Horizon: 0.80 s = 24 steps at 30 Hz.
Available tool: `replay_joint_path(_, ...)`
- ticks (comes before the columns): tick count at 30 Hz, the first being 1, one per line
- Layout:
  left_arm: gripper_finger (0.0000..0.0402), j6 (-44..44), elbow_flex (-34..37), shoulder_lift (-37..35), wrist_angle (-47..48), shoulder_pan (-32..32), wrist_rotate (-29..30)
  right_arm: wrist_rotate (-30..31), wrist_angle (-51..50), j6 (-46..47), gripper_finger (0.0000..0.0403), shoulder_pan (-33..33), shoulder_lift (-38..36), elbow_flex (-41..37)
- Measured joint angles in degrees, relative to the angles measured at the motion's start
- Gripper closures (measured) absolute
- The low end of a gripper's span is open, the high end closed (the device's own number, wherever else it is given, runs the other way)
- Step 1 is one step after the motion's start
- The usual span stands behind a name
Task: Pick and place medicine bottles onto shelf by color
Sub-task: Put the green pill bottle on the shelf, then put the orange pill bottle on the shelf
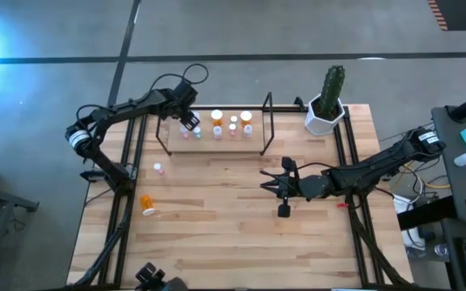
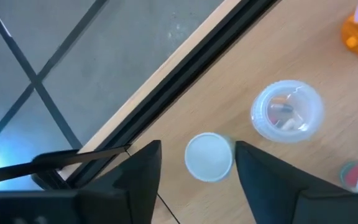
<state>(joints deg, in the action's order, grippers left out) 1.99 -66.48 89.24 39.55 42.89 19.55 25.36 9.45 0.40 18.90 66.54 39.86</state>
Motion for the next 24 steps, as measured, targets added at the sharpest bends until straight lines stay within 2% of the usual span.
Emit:
replay_joint_path(5,0.0208,1.65,-0.41,-3.18,1.17,-0.13,0.09,0.0,0.0,-0.03,0.0394,0.0,0.0,0.0)
replay_joint_path(11,0.0208,2.01,-3.2,-10.54,8.6,-2.17,0.15,0.02,0.02,-0.27,0.0394,0.0,0.0,0.0)
replay_joint_path(13,0.0208,3.14,-3.72,-13.58,11.89,-4.18,-2.16,0.02,0.02,-0.35,0.0394,0.0,0.0,0.0)
replay_joint_path(16,0.0208,4.41,-3.89,-17.89,16.31,-9.24,-7.4,0.02,0.04,-0.39,0.0394,0.0,0.0,0.0)
replay_joint_path(19,0.0214,4.61,-3.62,-21.38,20.71,-17.25,-11.48,0.04,0.08,-0.39,0.0394,-0.01,0.0,0.0)
replay_joint_path(24,0.024,0.83,-3.01,-23.56,25.46,-34.35,-11.77,0.04,0.07,-0.04,0.0394,0.0,0.0,0.0)
